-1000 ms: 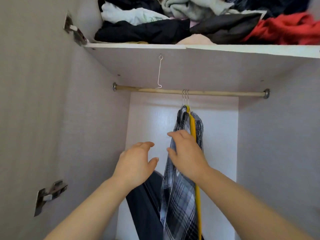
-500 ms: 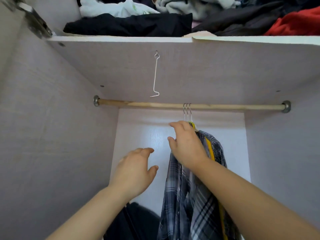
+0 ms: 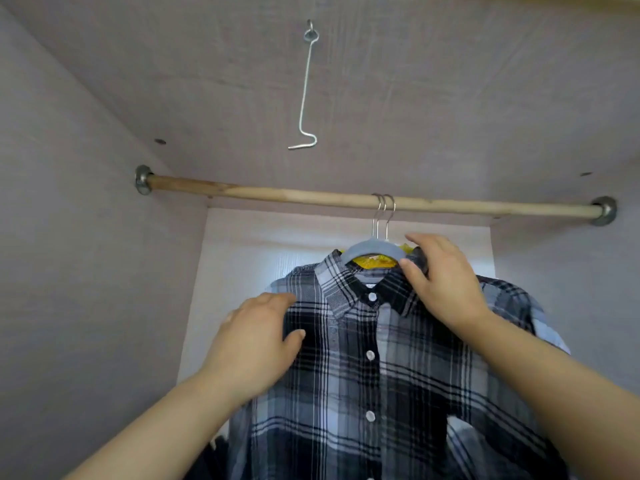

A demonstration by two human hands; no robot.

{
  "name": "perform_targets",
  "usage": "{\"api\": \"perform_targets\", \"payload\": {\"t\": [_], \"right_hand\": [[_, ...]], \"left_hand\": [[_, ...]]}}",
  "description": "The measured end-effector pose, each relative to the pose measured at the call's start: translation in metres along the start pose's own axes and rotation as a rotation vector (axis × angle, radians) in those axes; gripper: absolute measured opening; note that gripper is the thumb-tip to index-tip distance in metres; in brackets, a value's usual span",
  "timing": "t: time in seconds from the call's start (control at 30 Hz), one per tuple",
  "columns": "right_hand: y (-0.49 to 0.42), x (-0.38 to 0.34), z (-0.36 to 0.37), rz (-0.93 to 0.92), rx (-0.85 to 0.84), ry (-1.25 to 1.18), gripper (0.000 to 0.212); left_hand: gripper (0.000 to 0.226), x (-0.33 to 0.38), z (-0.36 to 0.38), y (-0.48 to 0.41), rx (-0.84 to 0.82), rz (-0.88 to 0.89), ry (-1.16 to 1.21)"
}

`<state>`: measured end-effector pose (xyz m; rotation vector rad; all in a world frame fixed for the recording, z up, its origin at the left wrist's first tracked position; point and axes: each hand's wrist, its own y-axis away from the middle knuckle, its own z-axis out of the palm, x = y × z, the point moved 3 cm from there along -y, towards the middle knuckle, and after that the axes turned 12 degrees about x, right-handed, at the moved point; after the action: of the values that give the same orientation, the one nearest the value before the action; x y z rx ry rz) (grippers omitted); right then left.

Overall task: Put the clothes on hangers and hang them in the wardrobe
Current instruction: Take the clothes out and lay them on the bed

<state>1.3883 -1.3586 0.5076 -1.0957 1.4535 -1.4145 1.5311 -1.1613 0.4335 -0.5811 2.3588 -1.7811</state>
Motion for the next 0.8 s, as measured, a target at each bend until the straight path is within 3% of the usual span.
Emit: {"api": "perform_targets", "payload": {"t": [0.3, 0.53, 0.8], "right_hand": [[-0.027, 0.004, 0.050, -0.111, 0.040, 0.129, 0.039], [-0.040, 0.004, 0.048, -0.112, 0.128, -0.020, 0.034], [-0.024, -0.060, 0.044, -0.188, 0.157, -0.269, 0.033]], "left_hand": [[0.054, -0.001, 0.001, -0.026, 0.132, 0.025, -0.048], [0.056, 0.001, -0.008, -0.034, 0.196, 0.043, -0.093], [0.053, -0.011, -0.047, -0.007, 0.382, -0.047, -0.178]]}}
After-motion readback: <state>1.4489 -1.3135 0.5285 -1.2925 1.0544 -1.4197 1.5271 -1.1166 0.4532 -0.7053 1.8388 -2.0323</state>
